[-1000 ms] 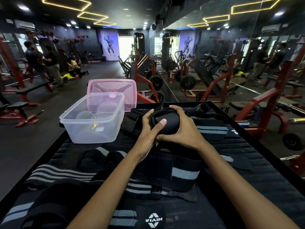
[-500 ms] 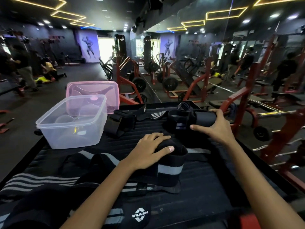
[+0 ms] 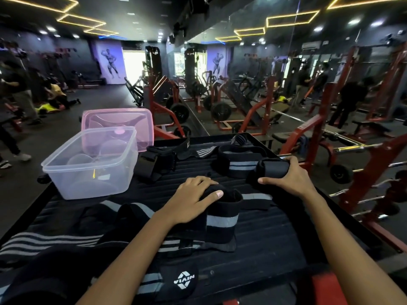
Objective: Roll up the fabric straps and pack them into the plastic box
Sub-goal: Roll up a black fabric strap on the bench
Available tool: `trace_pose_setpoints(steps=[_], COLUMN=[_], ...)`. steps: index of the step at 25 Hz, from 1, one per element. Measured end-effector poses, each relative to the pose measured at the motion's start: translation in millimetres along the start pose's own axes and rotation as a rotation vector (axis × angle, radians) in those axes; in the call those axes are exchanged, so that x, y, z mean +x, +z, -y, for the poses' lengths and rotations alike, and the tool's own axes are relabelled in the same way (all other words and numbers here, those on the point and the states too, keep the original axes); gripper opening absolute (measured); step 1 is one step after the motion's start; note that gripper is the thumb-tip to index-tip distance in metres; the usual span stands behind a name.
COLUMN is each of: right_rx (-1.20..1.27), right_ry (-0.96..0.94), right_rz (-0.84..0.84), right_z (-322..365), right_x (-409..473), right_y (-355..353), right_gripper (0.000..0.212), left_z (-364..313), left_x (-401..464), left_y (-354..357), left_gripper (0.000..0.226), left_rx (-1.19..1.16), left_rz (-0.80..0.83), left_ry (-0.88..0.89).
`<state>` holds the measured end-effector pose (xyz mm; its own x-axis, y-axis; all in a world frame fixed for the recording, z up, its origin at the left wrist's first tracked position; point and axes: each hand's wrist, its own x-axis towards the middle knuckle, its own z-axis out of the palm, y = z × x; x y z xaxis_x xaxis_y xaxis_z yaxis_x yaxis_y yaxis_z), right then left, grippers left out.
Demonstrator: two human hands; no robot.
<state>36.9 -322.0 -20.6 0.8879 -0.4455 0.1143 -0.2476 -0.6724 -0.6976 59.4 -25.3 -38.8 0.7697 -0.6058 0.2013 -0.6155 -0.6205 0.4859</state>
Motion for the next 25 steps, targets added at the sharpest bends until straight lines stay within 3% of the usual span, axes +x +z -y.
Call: trace_pose_setpoints(steps=[4,7,10,11,14,17,25], right_rx=[0.041,-0.037,-0.222,-0.228,-0.192,-0.308,-0.524], right_ry=[0.002,-0.052,-0.305,-0.413,-0.644,-0.768,-0.831], right_rz=[0.033,-0.061,-0.258,-0.249,0.019,0.243,0.472], right_z=[-1,7,34,50,111,168,237], right_x=[-1,-4,-2,1,12,27,60], right_y=[-3,-1,9,14,45,90,193], right_gripper=[0.116,0.120,0.093,0.083,0.062,0.052,0.048], left_z=[1,4,12,16,32,49,75], left_x=[1,3,7,8,8,3,4], left_y=[2,-2,-10,-12,-18,-29,-36], left_gripper=[0.049,0.049,0.039,0.035,0.029,0.027,0.026], left_rx=[0.021,-0.086,-0.317,-0.339,-0.245,-0.091,-0.032], left_rz=[-0.001,-0.069,-0.259,-0.317,-0.468,-0.563,-0.640], left_ry=[0.009,0.013,-0.027,-0.048,-0.102,-0.165,-0.299])
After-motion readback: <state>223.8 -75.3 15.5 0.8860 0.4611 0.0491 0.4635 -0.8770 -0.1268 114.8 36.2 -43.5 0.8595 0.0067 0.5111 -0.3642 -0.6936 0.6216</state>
